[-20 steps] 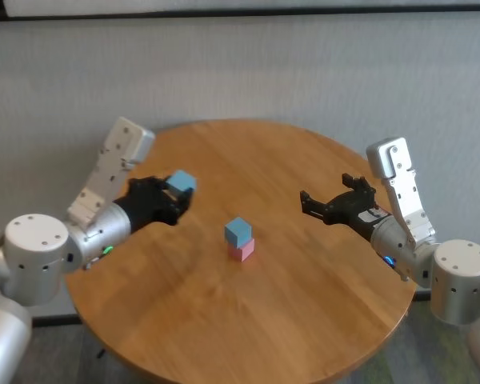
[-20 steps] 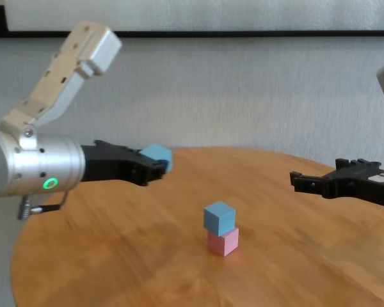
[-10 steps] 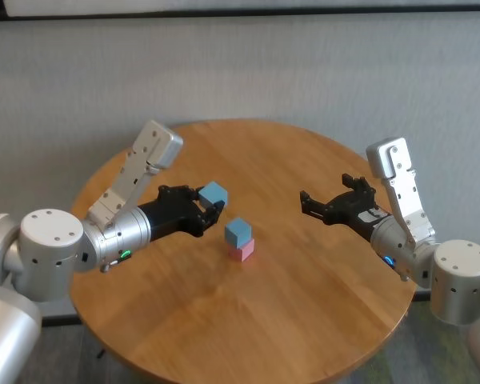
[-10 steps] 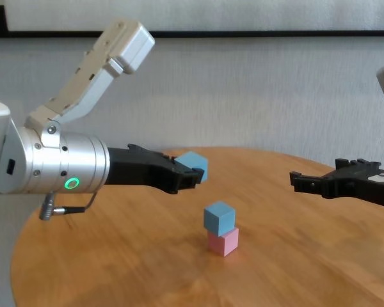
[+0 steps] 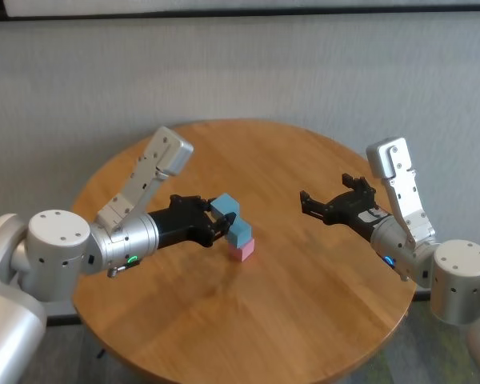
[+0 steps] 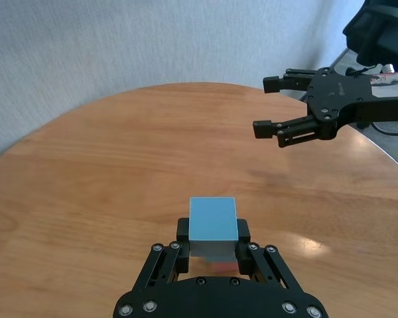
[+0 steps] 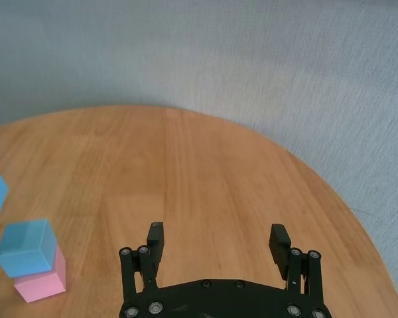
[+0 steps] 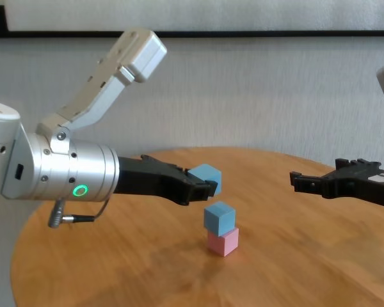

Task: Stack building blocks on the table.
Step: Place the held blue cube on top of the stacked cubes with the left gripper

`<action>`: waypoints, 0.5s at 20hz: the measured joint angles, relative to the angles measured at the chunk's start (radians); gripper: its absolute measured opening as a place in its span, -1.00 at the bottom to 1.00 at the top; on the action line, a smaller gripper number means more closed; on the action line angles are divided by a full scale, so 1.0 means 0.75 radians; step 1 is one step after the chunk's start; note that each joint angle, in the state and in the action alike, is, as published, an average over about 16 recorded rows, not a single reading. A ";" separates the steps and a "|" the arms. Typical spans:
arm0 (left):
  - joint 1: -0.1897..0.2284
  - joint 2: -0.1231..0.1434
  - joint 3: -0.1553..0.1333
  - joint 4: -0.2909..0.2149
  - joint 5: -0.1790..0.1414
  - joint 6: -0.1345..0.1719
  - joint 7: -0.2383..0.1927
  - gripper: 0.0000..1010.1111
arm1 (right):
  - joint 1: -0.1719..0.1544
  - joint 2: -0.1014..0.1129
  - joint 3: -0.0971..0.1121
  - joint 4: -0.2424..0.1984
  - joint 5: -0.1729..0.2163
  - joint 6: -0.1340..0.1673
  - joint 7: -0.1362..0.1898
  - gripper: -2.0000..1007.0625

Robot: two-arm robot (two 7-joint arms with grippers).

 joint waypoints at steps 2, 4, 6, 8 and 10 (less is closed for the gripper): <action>-0.008 0.000 0.011 0.009 -0.006 -0.002 -0.009 -0.20 | 0.000 0.000 0.000 0.000 0.000 0.000 0.000 1.00; -0.016 -0.001 0.021 0.019 -0.011 -0.005 -0.016 -0.20 | 0.000 0.000 0.000 0.000 0.000 0.000 0.000 1.00; -0.024 -0.002 0.031 0.029 -0.016 -0.009 -0.022 -0.20 | 0.000 0.000 0.000 0.000 0.000 0.000 0.000 1.00; -0.031 -0.003 0.040 0.039 -0.021 -0.013 -0.027 -0.20 | 0.000 0.000 0.000 0.000 0.000 0.000 0.000 1.00; -0.038 -0.005 0.048 0.049 -0.026 -0.019 -0.030 -0.20 | 0.000 0.000 0.000 0.000 0.000 0.000 0.000 1.00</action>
